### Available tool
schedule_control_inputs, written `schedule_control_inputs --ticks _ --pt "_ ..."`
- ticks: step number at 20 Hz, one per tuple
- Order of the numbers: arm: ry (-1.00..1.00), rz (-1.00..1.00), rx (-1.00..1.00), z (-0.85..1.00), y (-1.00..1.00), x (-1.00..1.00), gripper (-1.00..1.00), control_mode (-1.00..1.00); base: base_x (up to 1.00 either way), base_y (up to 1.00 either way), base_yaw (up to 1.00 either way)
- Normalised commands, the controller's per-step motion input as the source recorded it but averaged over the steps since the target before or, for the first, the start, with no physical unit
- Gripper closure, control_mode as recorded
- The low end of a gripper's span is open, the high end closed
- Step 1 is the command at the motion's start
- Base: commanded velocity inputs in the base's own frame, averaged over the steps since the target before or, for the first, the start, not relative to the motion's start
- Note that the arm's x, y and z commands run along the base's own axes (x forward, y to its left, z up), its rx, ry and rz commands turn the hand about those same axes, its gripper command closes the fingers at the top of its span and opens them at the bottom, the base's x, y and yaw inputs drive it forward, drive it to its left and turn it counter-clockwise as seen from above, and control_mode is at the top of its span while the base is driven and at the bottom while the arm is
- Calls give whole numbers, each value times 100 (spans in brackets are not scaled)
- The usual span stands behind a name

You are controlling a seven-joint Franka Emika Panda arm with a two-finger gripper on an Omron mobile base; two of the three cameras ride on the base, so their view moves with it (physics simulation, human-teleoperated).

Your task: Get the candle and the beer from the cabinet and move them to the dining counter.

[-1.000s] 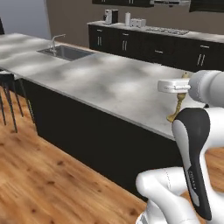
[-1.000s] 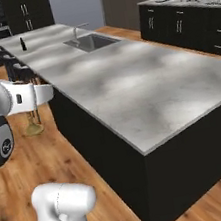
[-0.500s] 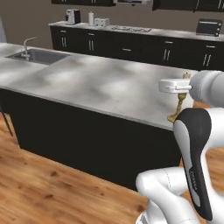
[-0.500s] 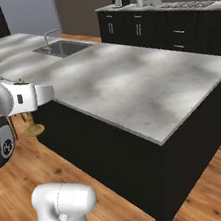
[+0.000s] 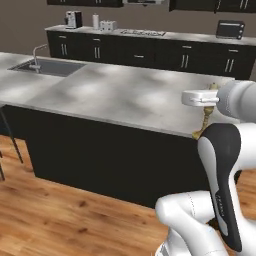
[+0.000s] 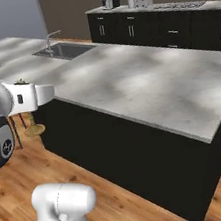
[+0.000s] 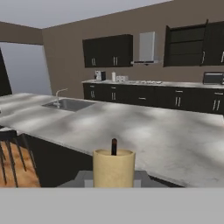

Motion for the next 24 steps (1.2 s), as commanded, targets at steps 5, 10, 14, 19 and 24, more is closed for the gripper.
schedule_control_inputs --ticks 5,10,14,19,24 --pt "0 0 0 0 0 0 100 100 10 100 0" --pt "0 0 0 0 0 0 100 100 35 100 0" --pt "0 0 0 0 0 0 100 100 57 100 0" --pt "0 0 0 0 0 0 100 100 75 100 -1" --pt "0 0 0 0 0 0 100 100 77 100 0"
